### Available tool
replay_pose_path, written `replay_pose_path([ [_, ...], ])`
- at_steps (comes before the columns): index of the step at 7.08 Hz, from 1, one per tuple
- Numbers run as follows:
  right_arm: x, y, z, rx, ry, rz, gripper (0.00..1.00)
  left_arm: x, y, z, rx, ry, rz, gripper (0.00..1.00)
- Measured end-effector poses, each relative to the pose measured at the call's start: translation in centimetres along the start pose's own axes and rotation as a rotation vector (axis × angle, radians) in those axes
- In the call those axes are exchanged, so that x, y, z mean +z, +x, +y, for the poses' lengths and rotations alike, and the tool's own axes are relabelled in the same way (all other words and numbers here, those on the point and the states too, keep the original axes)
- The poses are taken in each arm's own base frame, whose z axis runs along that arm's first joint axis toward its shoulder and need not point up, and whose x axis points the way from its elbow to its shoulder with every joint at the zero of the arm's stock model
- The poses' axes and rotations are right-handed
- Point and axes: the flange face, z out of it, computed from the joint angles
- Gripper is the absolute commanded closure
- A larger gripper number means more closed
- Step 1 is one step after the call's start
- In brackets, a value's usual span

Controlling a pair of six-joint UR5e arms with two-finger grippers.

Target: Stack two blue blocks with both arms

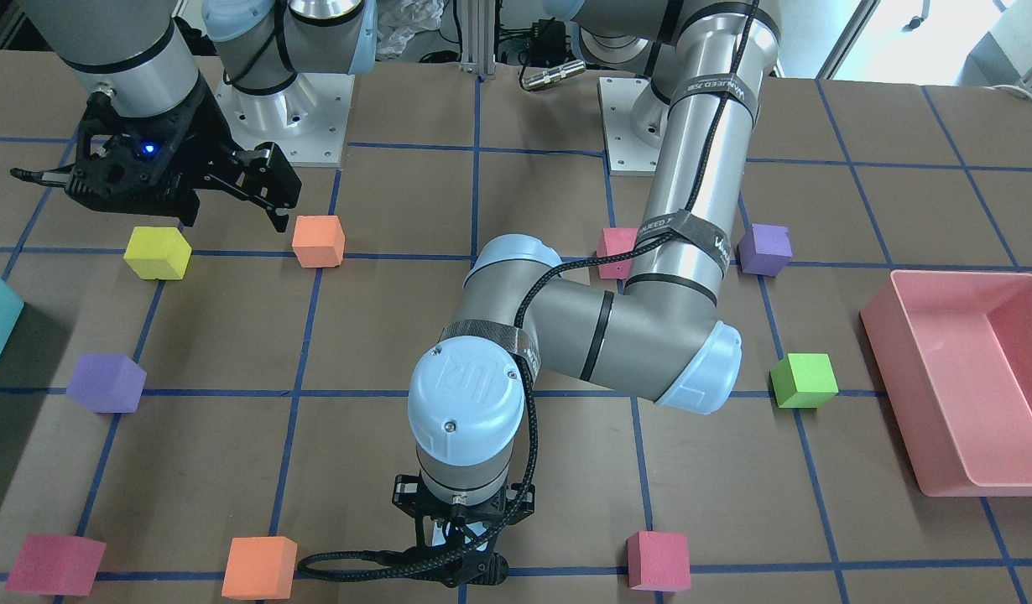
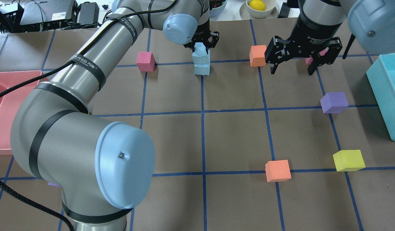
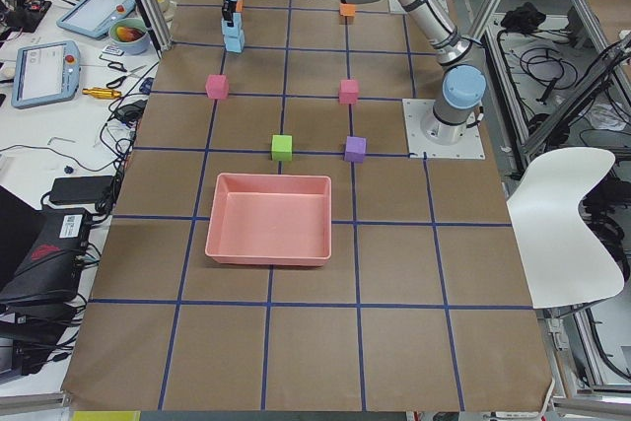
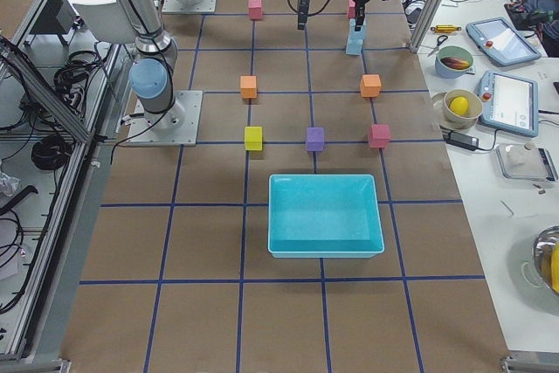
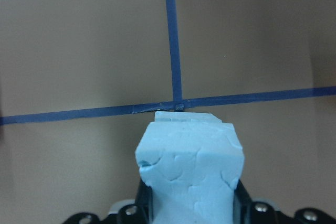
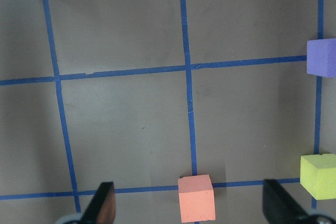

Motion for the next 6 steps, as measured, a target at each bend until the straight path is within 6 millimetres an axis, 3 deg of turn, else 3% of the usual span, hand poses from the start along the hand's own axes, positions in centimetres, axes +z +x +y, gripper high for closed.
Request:
replay_pose_path([
  [2, 0.0, -0.2, 0.0, -0.004, -0.002, -0.024, 0.00, 0.9, 0.1, 0.2, 0.003, -0.014, -0.005, 0.41],
  [3, 0.1, -0.3, 0.0, -0.004, -0.003, -0.027, 0.00, 1.5, 0.3, 0.2, 0.004, -0.017, -0.005, 0.13],
  [4, 0.0, -0.3, 0.0, -0.004, -0.003, -0.028, 0.00, 1.9, 0.4, 0.2, 0.005, -0.017, -0.005, 0.00],
  [6, 0.0, -0.3, 0.1, -0.004, -0.004, -0.028, 0.00, 1.1, 0.4, 0.1, 0.009, -0.008, 0.001, 0.00],
])
